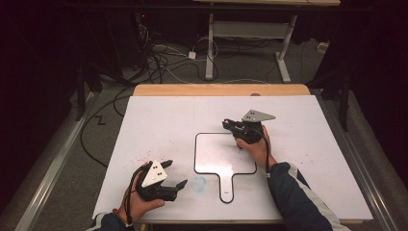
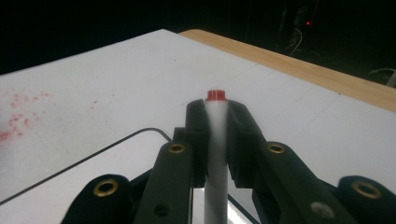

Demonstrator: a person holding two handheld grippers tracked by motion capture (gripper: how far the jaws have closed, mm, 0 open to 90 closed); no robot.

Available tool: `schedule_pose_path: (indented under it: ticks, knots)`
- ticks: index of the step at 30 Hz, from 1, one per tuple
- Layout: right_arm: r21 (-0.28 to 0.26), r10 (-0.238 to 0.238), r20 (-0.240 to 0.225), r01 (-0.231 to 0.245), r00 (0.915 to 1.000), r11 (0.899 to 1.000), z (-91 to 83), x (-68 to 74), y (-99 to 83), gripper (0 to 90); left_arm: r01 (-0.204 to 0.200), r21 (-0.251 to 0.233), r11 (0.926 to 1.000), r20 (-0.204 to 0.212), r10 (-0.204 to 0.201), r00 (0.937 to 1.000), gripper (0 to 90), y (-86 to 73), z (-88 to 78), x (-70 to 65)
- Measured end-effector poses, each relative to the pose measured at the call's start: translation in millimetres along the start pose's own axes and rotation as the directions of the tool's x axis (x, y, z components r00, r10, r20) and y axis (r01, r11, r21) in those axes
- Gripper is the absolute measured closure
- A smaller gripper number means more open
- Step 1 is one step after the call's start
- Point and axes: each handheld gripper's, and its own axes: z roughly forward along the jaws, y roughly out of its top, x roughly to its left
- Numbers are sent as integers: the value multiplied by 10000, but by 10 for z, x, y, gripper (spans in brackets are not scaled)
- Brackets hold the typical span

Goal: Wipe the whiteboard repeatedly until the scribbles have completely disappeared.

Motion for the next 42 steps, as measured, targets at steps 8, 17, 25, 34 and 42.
schedule_pose_path:
  ticks: [8,17,25,34,42]
  knots:
    - [31,-500,-150,500,9986,9987,-21,94,-8,813,-33,41,10000,33,33,10000,184,13,19,-13]
    - [97,-256,-218,258,9994,9996,-34,43,-21,813,-4,38,10000,44,4,10000,184,3,17,5]
    - [265,-779,-243,785,9967,9966,25,90,-9,813,-48,57,10000,50,48,10000,184,6,17,-6]
    - [179,-381,-526,391,9979,9991,5,106,-13,813,-50,44,10000,49,50,10000,184,6,17,-4]
    - [319,-704,-901,735,9934,9968,-30,288,-39,813,-62,86,9999,40,62,10000,184,7,17,-6]
